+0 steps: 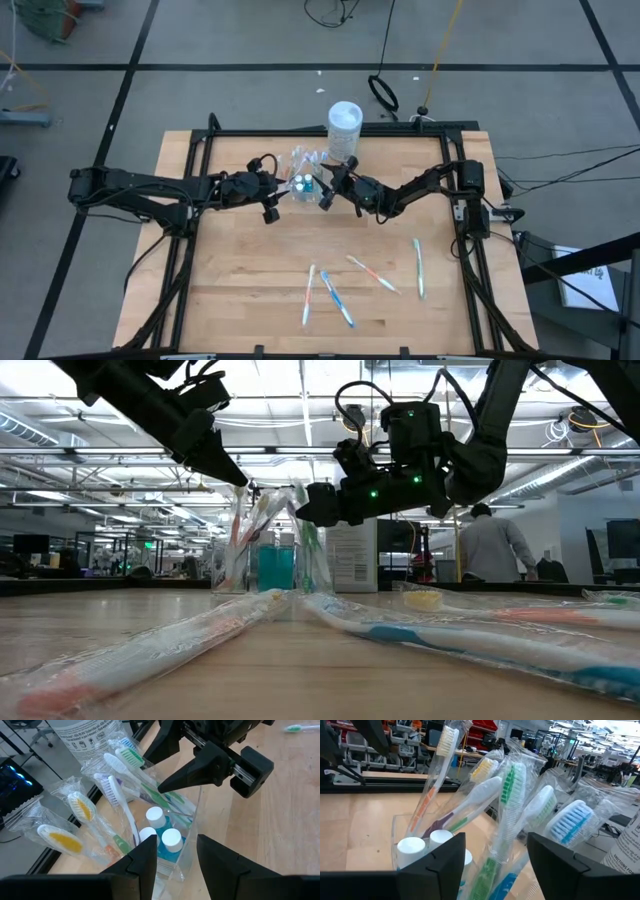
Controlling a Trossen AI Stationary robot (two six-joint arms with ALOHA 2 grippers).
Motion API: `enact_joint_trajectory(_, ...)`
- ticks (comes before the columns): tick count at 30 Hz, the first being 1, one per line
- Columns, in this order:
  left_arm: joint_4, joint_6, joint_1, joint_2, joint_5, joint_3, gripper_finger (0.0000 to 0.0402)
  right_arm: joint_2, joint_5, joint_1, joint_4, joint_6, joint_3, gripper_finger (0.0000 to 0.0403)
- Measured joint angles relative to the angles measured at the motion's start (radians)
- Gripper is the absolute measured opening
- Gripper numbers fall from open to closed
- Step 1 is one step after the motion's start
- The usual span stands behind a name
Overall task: Pick & Place toothbrushing station
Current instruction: Put the blue toothbrush into the transparent organizer
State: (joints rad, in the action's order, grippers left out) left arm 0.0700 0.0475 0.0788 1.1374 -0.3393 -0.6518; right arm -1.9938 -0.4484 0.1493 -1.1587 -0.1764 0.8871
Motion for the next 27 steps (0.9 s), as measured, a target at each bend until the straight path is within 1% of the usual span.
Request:
enact_joint_trajectory(10, 0.0, 0.0, 0.0, 0.0, 0.0, 0.0, 0.0145, 0.003, 0.003, -0.006, -0.002, -0.009, 0.0, 0.0207)
enact_joint_trajectory(14, 0.0, 0.0, 0.0, 0.0, 0.0, 0.0, 0.0145, 0.024, 0.003, -0.013, 0.005, -0.028, 0.0, 0.0216)
enact_joint_trajectory(20, 0.0, 0.0, 0.0, 0.0, 0.0, 0.0, 0.0145, 0.085, 0.002, -0.019, 0.12, -0.037, 0.0, 0.0246)
enact_joint_trajectory(27, 0.0, 0.0, 0.0, 0.0, 0.0, 0.0, 0.0145, 0.203, 0.0, -0.056, 0.208, -0.15, 0.0, 0.0266)
